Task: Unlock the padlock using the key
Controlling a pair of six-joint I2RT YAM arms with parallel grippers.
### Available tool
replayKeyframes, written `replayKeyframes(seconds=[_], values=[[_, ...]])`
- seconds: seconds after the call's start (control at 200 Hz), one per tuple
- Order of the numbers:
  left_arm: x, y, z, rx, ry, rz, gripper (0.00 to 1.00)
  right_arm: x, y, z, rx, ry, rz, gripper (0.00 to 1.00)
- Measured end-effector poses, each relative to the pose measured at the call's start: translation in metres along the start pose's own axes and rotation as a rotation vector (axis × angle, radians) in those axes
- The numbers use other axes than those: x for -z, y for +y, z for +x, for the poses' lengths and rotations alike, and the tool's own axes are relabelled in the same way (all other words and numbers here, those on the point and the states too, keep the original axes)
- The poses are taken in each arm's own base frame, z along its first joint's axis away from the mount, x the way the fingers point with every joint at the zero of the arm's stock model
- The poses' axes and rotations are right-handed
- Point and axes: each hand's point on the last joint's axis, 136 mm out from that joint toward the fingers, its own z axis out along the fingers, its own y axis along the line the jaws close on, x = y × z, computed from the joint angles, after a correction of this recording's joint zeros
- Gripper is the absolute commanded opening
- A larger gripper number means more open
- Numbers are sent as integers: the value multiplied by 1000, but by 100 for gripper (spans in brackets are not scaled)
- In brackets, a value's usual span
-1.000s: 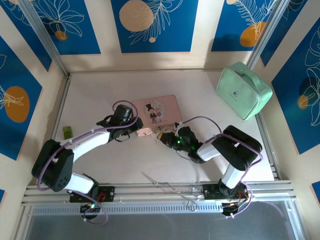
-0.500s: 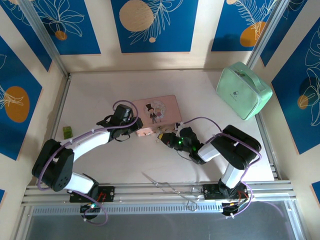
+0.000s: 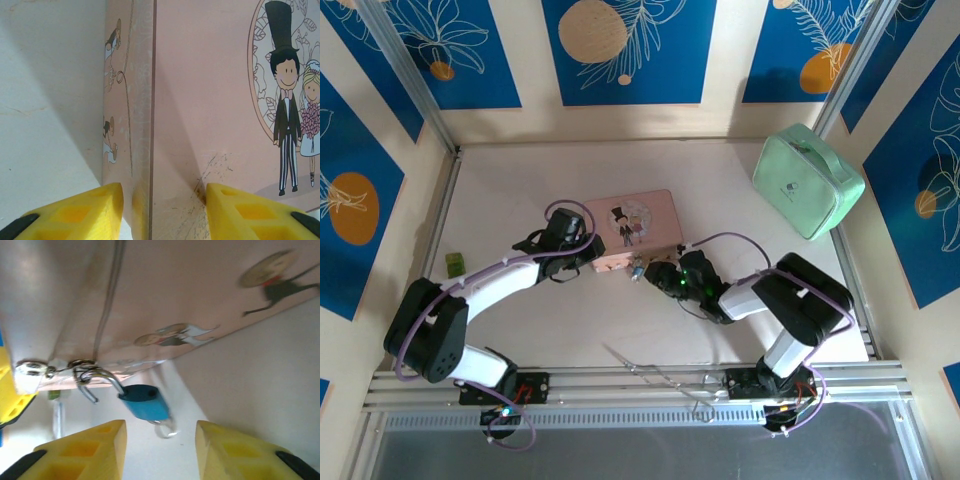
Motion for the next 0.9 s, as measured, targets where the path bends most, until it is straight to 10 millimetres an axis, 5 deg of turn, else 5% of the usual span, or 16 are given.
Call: replayKeyframes(seconds=[0.345,0.61,0.85,0.9], values=[[0,0,-1,-14,3,3,46,18,-1,-3,156,-40,128,52],[0,-1,-1,-22,12,9,45,2,33,10,338,-30,131,53],[0,-1,-1,-42,20,12,45,-15,37,12,469,-8,207,55],[0,-1,-2,-43,21,11,45,-16,35,11,486,-6,225,63]])
